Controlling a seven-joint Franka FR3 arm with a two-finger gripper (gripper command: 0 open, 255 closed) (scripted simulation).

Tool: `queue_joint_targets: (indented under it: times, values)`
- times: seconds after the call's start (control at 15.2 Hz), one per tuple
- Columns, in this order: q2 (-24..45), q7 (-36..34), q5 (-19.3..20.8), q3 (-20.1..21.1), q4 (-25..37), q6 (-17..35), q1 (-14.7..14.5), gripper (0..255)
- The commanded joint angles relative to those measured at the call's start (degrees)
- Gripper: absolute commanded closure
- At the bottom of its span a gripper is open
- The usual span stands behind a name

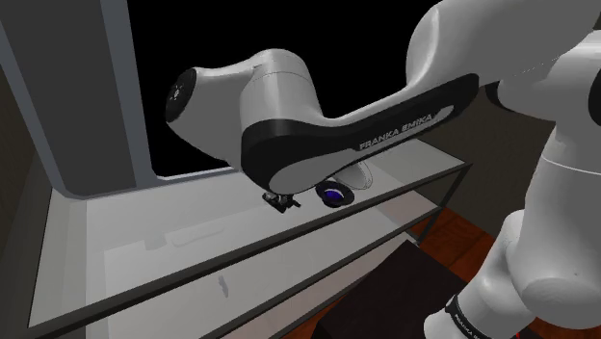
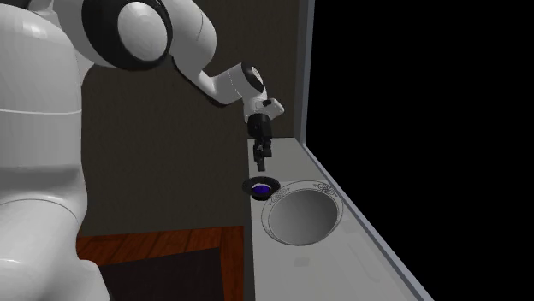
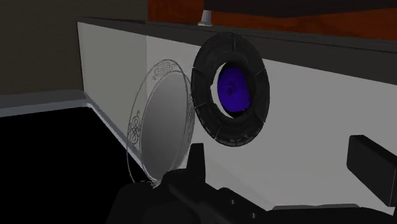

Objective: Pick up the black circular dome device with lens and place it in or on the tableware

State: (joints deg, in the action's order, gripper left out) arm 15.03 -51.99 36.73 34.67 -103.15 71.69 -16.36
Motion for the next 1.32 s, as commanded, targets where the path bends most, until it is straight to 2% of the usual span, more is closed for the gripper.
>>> queue_joint_targets:
  times: [0.0,0.46,0.99,1.06,1.25]
  values:
    - [9.8,-9.0,6.2,-0.5,7.4,-13.6,-6.7,0]
    - [5.2,-8.8,5.4,-1.5,-1.2,-7.8,-3.5,0]
    - [5.2,-8.8,5.5,-1.5,-1.2,-7.8,-3.5,0]
    - [5.1,-8.7,5.5,-1.5,-1.2,-7.8,-3.5,255]
    - [5.0,-8.7,5.5,-1.5,-1.3,-7.8,-3.4,255]
